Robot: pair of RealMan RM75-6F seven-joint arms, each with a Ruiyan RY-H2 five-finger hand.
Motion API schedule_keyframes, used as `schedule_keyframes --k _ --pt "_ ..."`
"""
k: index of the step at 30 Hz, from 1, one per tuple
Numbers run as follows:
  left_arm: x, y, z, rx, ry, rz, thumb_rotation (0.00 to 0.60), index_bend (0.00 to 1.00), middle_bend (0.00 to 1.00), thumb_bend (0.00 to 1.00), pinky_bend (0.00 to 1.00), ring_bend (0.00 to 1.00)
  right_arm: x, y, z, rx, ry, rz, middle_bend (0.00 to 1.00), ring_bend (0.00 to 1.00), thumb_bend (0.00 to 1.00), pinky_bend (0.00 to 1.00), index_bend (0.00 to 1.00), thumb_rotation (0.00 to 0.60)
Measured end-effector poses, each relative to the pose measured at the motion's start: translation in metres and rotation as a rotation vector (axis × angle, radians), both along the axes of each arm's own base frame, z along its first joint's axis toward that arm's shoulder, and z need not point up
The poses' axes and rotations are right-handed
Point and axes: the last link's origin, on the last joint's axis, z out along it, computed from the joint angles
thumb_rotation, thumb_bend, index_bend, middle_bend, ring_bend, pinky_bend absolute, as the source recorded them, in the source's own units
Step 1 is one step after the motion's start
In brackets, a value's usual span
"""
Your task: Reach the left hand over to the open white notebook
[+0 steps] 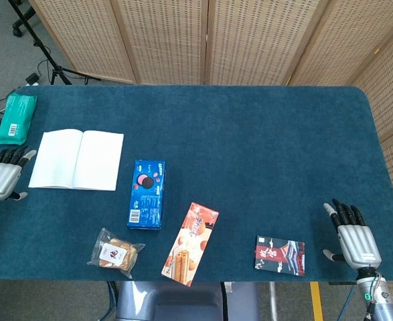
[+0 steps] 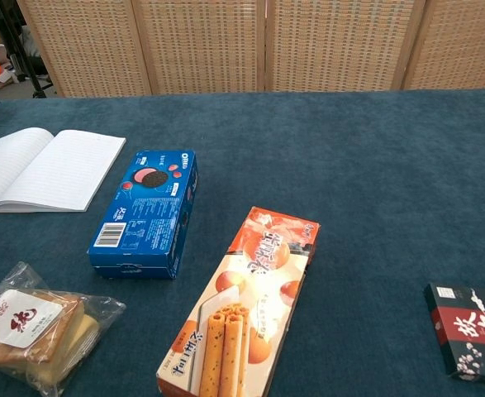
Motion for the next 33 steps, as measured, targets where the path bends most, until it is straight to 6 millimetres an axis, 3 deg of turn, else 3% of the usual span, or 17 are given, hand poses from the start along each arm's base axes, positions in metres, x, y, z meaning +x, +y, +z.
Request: schedule_keyframes --k 33 --pt "0.000 0.022 -0.033 -0.015 0.053 0.020 0.600 0.00 0.00 0.05 0.00 0.00 -0.001 -0.001 -0.002 0.006 0.002 -0.003 0.00 0.00 0.10 0.00 0.05 0.600"
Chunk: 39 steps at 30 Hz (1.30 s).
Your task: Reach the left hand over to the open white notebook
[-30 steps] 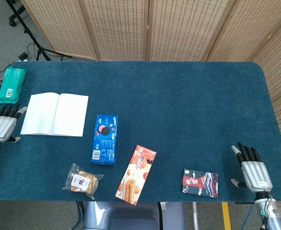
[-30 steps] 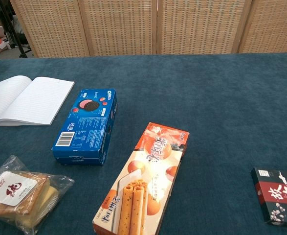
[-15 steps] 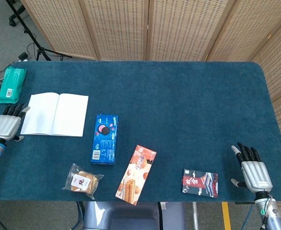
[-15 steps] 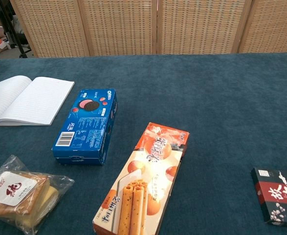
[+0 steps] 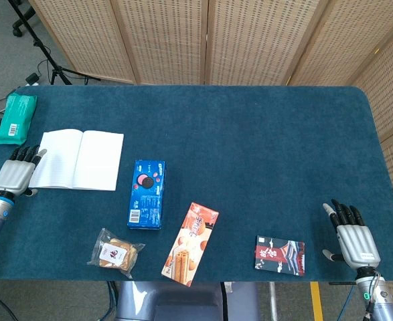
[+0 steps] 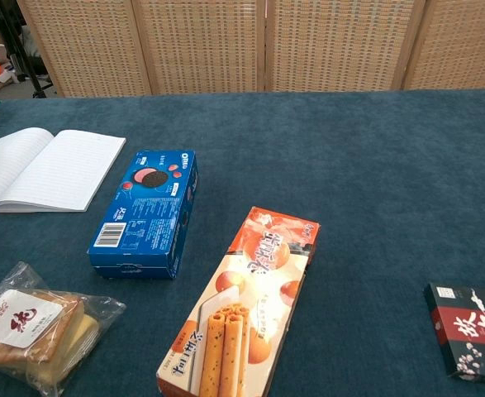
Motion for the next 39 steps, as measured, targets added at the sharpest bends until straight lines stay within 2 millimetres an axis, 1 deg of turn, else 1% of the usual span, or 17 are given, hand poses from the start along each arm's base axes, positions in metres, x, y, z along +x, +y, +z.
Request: schedule_keyframes --k 7,39 --pt "0.004 0.000 -0.005 0.008 0.017 -0.034 0.600 0.00 0.00 0.05 0.00 0.00 0.001 0.000 -0.001 0.004 0.002 0.004 0.00 0.00 0.10 0.00 0.05 0.600" --pt "0.007 0.006 -0.018 0.014 0.021 -0.016 0.600 0.00 0.00 0.05 0.00 0.00 0.002 0.001 -0.002 0.005 0.002 0.008 0.00 0.00 0.10 0.00 0.05 0.600"
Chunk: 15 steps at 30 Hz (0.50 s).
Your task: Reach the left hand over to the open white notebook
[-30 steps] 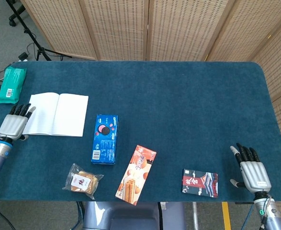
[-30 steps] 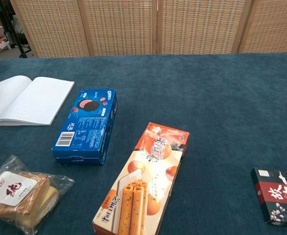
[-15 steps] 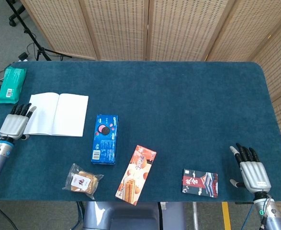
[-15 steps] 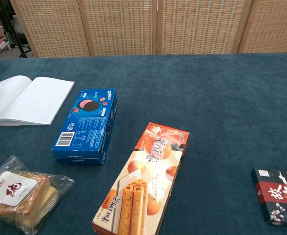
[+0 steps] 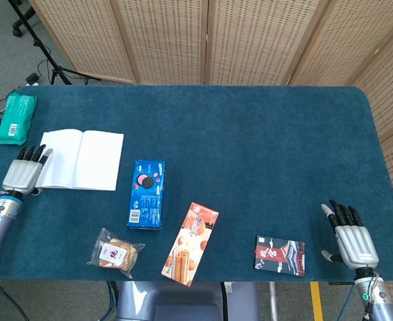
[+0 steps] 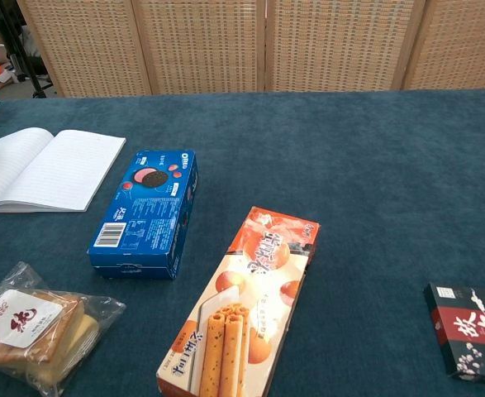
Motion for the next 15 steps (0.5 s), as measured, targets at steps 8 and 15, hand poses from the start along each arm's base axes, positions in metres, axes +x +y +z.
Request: schedule_keyframes --k 8,15 --pt "0.0009 0.0023 -0.0009 0.012 0.010 -0.002 0.600 0.00 0.00 0.05 0.00 0.00 -0.0001 0.0001 -0.0002 0.001 0.001 0.001 0.00 0.00 0.10 0.00 0.05 0.600" --pt "-0.0008 0.0017 -0.0045 0.012 0.029 0.004 0.600 0.00 0.00 0.08 0.00 0.00 0.0008 0.0006 -0.0001 0.001 0.000 0.005 0.00 0.00 0.10 0.00 0.05 0.600"
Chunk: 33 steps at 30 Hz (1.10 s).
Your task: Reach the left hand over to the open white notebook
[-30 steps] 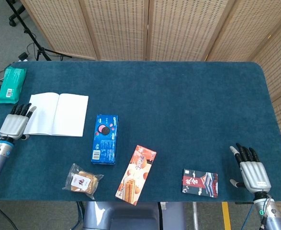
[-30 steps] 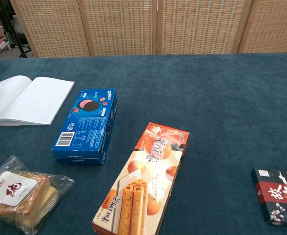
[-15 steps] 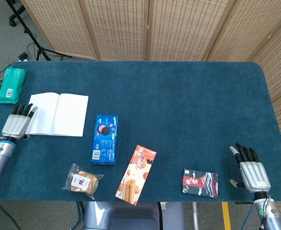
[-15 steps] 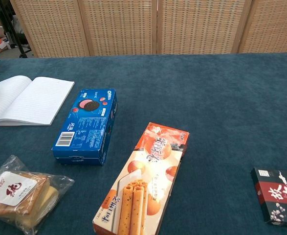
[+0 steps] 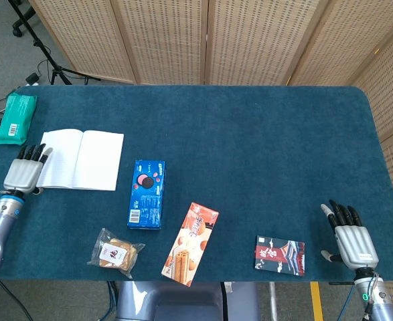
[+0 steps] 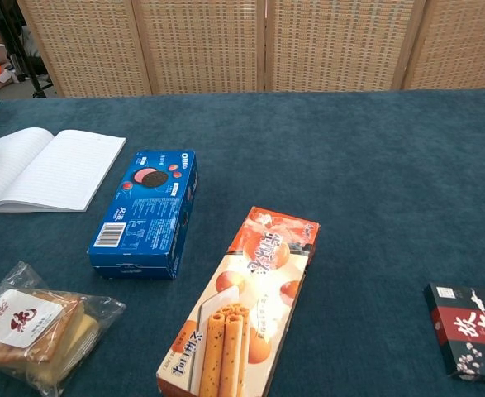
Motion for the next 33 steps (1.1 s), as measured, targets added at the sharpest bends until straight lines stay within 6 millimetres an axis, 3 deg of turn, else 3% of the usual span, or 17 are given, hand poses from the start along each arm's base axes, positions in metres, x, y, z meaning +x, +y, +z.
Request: schedule_keyframes --k 19,33 --pt "0.003 -0.002 -0.002 0.004 0.037 -0.044 0.600 0.00 0.00 0.27 0.00 0.00 0.001 0.000 -0.001 0.001 0.000 0.003 0.00 0.00 0.10 0.00 0.05 0.600" --pt "0.016 -0.003 -0.003 0.020 0.045 -0.138 0.600 0.00 0.00 0.33 0.00 0.00 0.000 0.001 0.000 0.002 0.000 0.004 0.00 0.00 0.10 0.00 0.05 0.600"
